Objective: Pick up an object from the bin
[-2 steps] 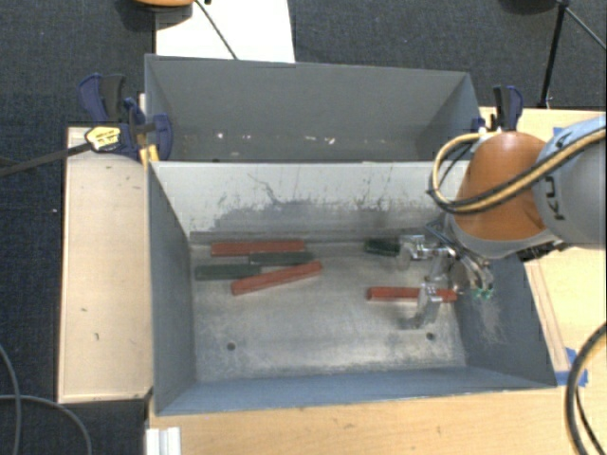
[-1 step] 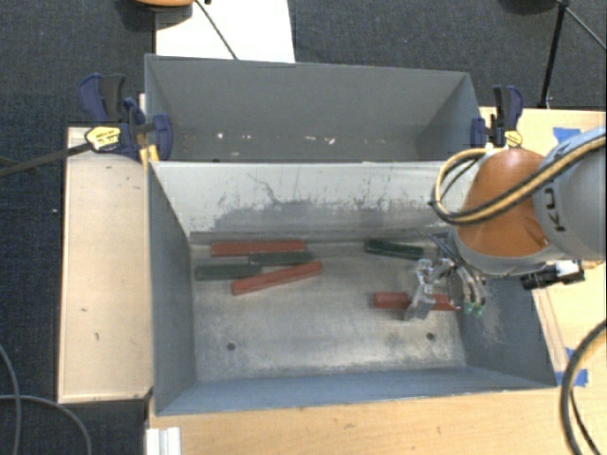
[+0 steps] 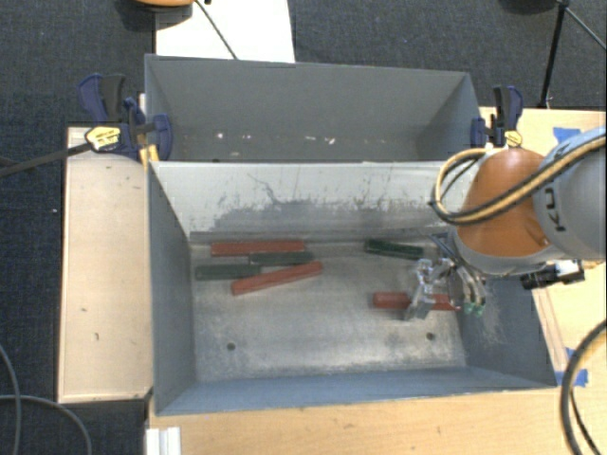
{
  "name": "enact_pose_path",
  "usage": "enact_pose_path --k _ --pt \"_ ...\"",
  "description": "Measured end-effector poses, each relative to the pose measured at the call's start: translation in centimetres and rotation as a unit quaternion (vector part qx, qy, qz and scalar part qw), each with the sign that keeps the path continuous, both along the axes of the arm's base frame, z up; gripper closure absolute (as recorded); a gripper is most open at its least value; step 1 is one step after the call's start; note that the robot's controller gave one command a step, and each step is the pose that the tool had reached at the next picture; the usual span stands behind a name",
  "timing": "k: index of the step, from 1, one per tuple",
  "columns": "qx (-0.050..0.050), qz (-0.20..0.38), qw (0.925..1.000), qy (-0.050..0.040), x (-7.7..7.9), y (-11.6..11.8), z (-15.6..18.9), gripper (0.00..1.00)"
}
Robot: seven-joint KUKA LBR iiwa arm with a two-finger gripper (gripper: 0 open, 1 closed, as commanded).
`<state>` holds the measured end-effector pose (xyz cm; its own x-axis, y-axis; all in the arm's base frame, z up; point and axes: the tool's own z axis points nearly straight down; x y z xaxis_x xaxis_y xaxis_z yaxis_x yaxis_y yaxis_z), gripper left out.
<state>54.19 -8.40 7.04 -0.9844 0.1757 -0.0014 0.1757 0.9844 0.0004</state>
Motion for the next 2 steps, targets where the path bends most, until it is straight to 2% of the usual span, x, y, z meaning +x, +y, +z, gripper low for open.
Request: enact_pose_path --k 1,2 --pt "0.000 0.050 0.9987 -0.0005 1.60 -1.14 12.50 1.00" --pt "0.000 0.051 0.9987 -0.0005 1.60 -1.14 12.50 1.00"
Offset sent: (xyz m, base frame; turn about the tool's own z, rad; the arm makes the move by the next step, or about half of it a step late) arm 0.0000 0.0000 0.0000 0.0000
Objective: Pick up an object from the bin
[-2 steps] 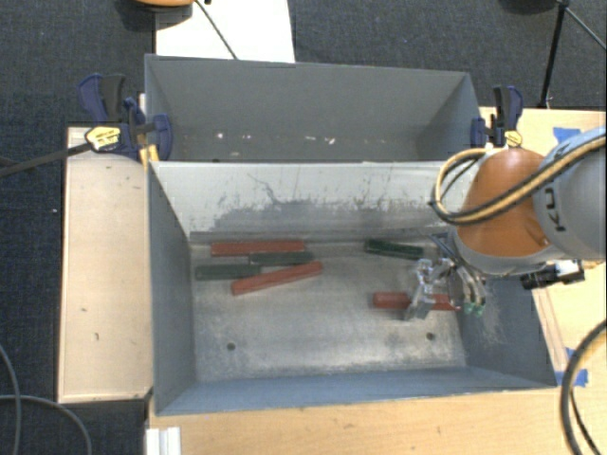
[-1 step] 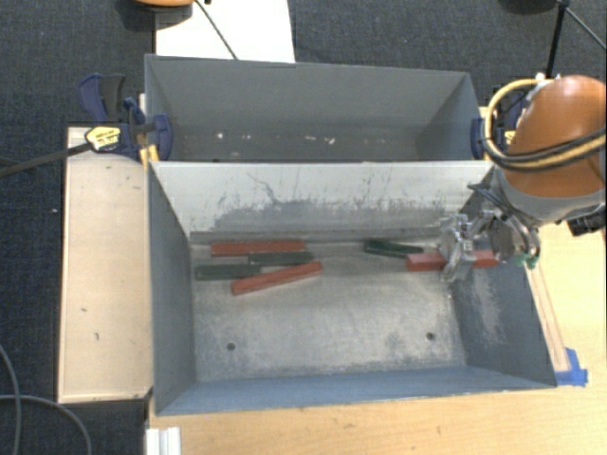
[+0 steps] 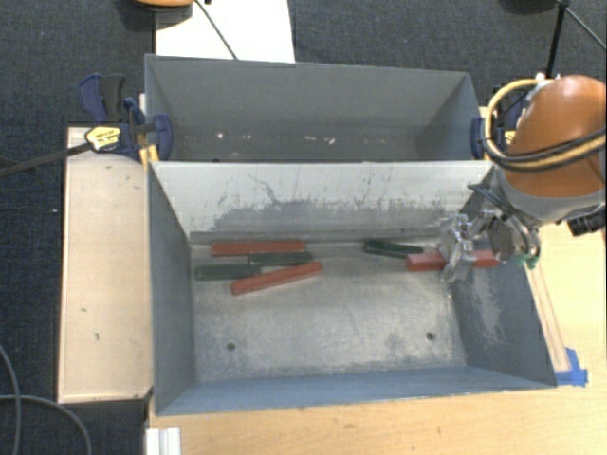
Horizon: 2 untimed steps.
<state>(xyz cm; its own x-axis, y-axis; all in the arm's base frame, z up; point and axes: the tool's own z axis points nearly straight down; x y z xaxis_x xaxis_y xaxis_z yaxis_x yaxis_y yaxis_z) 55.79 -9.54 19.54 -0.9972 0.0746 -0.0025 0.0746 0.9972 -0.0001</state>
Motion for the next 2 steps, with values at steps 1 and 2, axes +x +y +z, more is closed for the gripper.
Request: enact_pose_path --k 1,2 --pt "0.000 0.000 1.0000 -0.0001 0.0 0.0 0.0 1.00" --pt "-0.001 0.054 0.9985 -0.0038 -0.4 -0.7 -4.3 1.00"
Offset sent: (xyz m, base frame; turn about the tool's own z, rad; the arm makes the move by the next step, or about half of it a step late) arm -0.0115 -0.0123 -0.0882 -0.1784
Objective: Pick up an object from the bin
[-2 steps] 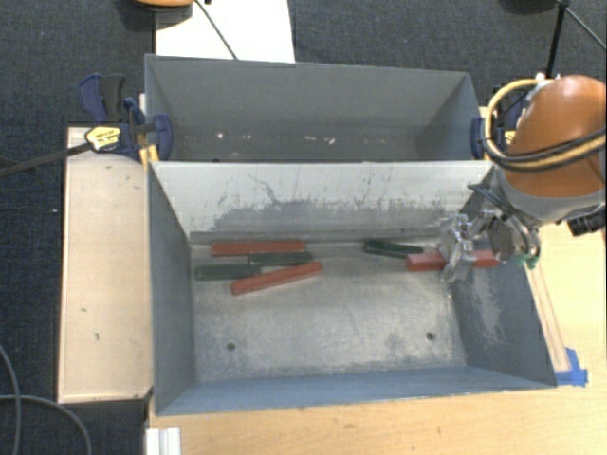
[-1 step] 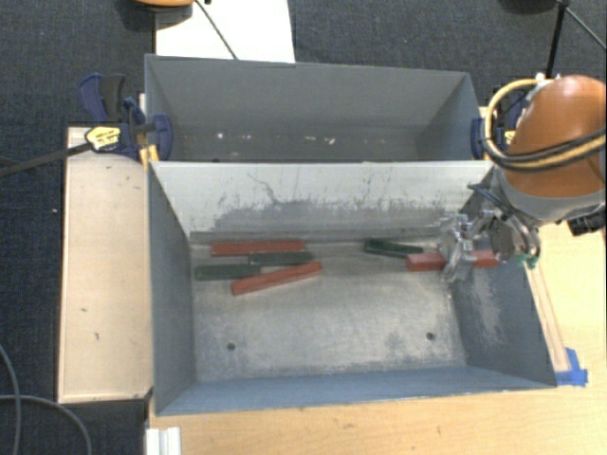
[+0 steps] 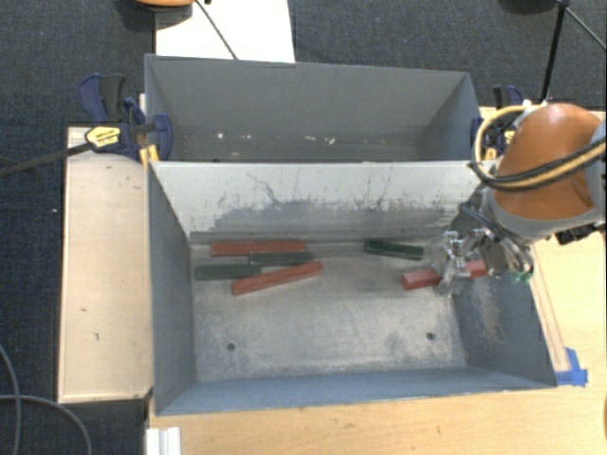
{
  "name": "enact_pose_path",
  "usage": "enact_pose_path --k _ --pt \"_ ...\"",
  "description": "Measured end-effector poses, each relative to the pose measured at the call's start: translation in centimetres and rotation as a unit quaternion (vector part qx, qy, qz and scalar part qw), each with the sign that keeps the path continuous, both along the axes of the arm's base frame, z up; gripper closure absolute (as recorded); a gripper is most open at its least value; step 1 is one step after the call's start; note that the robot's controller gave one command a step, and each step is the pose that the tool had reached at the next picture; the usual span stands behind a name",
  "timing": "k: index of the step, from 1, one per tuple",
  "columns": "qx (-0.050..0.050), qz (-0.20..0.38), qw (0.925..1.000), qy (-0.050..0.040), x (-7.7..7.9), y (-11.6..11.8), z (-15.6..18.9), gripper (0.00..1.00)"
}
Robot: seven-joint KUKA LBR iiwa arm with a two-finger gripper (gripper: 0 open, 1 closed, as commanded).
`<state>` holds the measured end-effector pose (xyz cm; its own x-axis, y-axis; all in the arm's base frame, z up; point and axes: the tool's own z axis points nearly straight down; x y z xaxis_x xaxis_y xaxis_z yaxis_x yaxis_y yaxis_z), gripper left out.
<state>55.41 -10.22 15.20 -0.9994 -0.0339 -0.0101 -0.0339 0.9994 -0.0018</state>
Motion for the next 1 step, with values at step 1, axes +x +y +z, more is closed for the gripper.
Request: enact_pose_path --k 1 --pt "0.001 -0.069 0.9976 0.0026 -0.81 -1.72 11.87 1.00"
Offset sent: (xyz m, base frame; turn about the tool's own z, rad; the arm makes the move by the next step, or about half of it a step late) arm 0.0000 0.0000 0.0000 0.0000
